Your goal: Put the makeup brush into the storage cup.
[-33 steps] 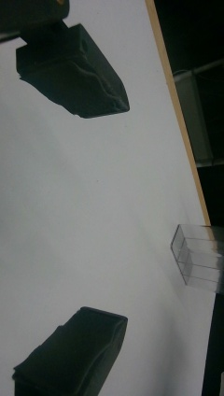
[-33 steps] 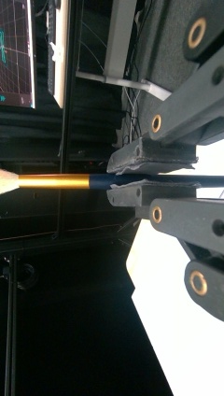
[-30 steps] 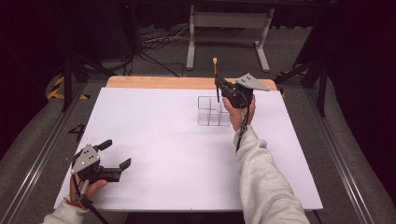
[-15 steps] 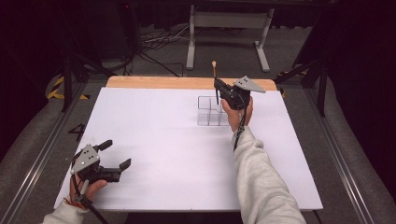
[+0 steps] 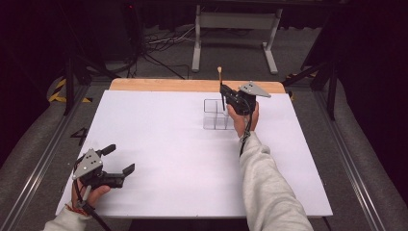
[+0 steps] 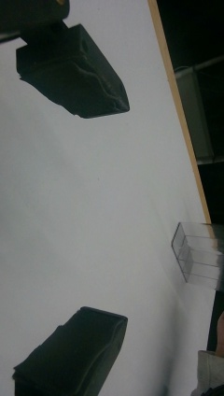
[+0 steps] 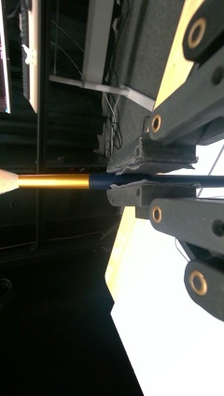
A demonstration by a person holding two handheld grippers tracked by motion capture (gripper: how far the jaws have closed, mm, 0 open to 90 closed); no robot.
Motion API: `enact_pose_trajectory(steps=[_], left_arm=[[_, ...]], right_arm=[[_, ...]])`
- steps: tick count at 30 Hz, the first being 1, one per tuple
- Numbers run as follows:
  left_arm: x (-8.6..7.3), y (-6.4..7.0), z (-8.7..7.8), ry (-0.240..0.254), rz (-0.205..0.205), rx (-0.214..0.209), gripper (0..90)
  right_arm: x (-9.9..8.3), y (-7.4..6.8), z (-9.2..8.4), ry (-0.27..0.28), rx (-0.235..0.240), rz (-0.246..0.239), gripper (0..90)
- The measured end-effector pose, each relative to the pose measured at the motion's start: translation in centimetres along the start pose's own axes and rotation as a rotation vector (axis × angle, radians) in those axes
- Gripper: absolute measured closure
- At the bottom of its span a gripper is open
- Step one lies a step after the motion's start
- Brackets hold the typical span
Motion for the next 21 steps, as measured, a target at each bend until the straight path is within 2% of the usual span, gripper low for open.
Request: enact_pose_trajectory(steps=[21], left_arm=[[0.1, 0.1, 0.0, 0.008, 0.005, 0.002, 2.7]], right_arm=[[-2.2, 0.1, -0.3, -0.043, -0.004, -0.006, 83.8]])
Point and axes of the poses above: each handheld gripper's, and its own axes: z roughly forward along the jaws, x roughly out of its top, y roughly to its right, the point moved 4 cm from there along z, roughly forward along the jaws, and after that the axes turned 14 degrees about -x, right-handed, at the moved point
